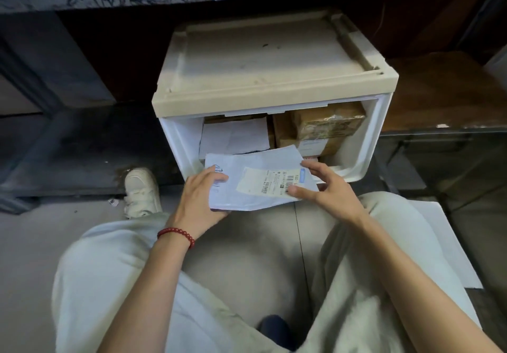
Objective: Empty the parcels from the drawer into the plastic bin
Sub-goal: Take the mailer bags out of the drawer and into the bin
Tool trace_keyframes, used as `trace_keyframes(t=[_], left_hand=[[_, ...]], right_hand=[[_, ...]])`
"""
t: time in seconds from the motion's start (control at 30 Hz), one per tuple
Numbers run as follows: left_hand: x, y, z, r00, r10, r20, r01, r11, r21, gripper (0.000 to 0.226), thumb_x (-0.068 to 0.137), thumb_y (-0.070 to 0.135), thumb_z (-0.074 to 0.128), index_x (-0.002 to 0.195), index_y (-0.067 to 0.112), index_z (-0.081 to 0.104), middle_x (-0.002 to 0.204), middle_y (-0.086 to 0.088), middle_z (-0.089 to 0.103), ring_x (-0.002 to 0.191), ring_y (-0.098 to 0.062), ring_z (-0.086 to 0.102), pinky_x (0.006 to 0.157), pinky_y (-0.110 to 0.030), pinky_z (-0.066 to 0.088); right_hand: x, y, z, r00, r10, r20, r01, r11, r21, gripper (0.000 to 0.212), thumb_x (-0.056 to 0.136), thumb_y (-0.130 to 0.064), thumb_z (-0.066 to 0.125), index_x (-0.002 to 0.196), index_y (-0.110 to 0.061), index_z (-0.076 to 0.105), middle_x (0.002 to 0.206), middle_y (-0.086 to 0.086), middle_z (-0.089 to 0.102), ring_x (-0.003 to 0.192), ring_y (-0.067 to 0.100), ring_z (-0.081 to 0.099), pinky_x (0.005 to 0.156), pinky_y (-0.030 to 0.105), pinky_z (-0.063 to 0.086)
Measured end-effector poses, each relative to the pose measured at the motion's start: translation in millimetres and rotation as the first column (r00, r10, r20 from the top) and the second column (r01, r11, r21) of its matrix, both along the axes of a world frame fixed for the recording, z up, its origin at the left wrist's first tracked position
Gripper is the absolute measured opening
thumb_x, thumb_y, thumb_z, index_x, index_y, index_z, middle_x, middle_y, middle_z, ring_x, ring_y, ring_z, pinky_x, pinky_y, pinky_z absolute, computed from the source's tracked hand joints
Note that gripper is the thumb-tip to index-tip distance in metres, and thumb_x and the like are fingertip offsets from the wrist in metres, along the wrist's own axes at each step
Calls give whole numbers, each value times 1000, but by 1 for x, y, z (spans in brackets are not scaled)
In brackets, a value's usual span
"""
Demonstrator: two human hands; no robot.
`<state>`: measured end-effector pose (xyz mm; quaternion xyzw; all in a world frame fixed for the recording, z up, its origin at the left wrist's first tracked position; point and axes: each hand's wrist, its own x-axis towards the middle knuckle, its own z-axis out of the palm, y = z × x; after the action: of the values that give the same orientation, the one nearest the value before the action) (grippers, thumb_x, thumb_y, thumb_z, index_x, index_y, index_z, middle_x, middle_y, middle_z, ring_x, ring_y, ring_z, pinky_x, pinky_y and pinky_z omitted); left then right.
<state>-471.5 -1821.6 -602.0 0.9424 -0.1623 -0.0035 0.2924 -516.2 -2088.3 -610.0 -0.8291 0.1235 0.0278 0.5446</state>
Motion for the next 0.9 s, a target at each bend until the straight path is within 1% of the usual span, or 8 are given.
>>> trace_keyframes(t=[0.1,0.2,0.3,0.4,0.47,0.67,0.77,0.9], left_hand=[[-1,9,1,981,159,111,-148,984,-102,38,68,-10,71,94,17,67,97,14,58,95,-20,57,80,-8,35],[0,15,5,958,273,87,-254,949,-189,18,76,10,76,85,20,65,84,6,67,78,-16,62,64,-6,40],[2,19,-1,933,356,50,-343,923,-176,26,81,36,72,95,17,63,79,-3,68,80,-20,62,71,-25,47],[4,20,-6,934,354,40,-345,927,-147,36,82,48,65,99,17,58,84,-5,67,87,-25,60,73,-39,52],[3,18,-7,937,348,17,-340,925,-171,33,84,45,64,99,17,56,86,-2,66,85,-25,61,69,-35,50],[0,1,-4,942,331,-54,-334,911,-242,59,81,37,71,130,16,45,123,-4,59,111,-24,56,82,-25,40],[-2,-6,4,951,306,-51,-310,930,-195,81,74,45,75,141,19,36,140,-2,47,125,-23,47,94,-30,41],[4,-30,32,960,279,-15,-274,931,-243,87,70,51,77,140,22,34,139,-1,48,123,-23,49,96,-36,44]], right_hand=[[3,3,-4,997,77,-4,-77,997,-24,91,52,-68,78,133,-39,48,135,-14,53,120,10,52,99,31,46],[5,6,-5,995,102,21,-103,994,22,90,48,-73,79,128,-43,52,128,-15,57,108,8,60,95,28,49],[3,10,-5,995,93,39,-94,996,1,65,61,-57,79,118,-35,59,113,-20,62,86,0,66,82,16,49],[5,13,-12,993,48,108,-38,995,-91,23,82,-39,72,99,-27,63,103,-10,62,76,3,63,75,13,48],[5,16,-13,995,37,95,-27,995,-98,8,90,-34,65,91,-27,62,105,-9,59,81,2,62,73,11,45],[1,26,-18,998,49,-34,-43,988,148,35,90,-35,64,117,-25,44,113,-3,61,104,18,61,88,43,55],[-1,28,-7,1000,3,4,-3,991,137,49,88,-28,69,126,-23,39,118,-4,59,105,15,60,89,37,54],[-5,11,24,985,-135,103,121,984,130,49,88,-27,68,126,-20,38,117,-8,54,102,8,56,78,20,49]])
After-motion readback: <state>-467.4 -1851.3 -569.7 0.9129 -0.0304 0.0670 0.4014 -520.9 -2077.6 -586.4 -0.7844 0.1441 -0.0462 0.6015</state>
